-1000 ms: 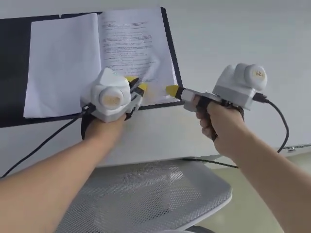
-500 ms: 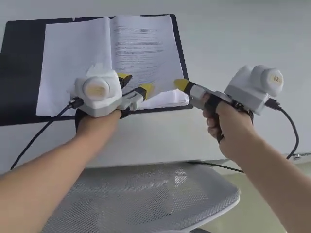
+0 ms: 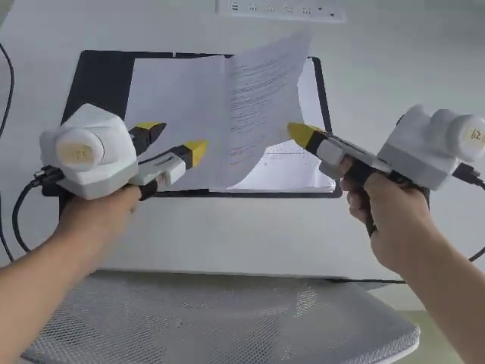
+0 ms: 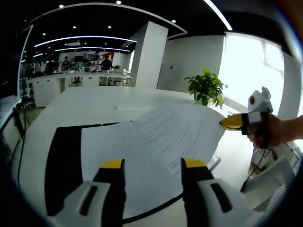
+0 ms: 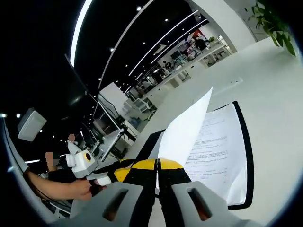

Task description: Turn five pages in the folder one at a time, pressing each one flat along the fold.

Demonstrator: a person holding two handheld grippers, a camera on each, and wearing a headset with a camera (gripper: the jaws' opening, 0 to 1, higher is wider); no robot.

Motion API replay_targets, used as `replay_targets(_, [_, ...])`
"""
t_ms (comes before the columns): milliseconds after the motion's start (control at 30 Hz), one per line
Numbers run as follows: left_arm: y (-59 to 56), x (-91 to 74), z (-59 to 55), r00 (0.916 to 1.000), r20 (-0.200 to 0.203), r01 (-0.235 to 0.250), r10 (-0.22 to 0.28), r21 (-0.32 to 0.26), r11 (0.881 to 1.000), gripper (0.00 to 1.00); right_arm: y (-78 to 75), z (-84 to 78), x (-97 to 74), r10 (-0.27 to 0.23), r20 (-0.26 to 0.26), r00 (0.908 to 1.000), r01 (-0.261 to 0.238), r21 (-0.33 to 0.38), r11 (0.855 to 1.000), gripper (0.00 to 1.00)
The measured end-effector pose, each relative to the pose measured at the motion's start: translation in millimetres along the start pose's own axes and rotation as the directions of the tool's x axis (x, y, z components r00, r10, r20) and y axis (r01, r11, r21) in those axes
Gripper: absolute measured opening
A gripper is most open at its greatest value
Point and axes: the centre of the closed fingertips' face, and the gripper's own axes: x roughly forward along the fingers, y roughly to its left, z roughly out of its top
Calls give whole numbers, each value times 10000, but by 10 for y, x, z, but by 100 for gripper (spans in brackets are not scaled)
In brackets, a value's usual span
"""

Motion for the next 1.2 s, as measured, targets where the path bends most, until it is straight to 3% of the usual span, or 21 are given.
replay_targets(267, [264,-320,-1,9992,107,-376,379,-251,9990,47,382,-83,331,687,-678,9953,-741,-810,9940,0])
replay_targets(433, [471,-527,-11,9969,219,-739,753,-565,9957,47,618,-264,675,1011,-1480,9838,-1222,-1410,9824,0])
replay_targets(600, [648,-708,-52,9941,311,-1007,1035,-792,9918,47,756,-456,938,1083,-2057,9726,-1436,-1651,9758,0])
replay_targets(667, [709,-778,-73,9925,313,-1146,1178,-888,9894,46,822,-548,1032,1231,-2297,9655,-1606,-1524,9752,0])
replay_targets(767, [790,-837,-26,9890,545,-1276,1373,-1525,9800,47,874,-715,1166,1256,-2775,9525,-1757,-1637,9707,0])
replay_targets(1000, [907,-912,31,9884,684,-1251,1355,-1386,9824,46,912,-1087,1451,1147,-3646,9241,-1855,-1654,9686,0])
replay_targets(1200, [1033,-992,-62,9895,457,-1302,1375,-1351,9822,46,898,-1348,1630,1078,-4219,9002,-1859,-1484,9713,0])
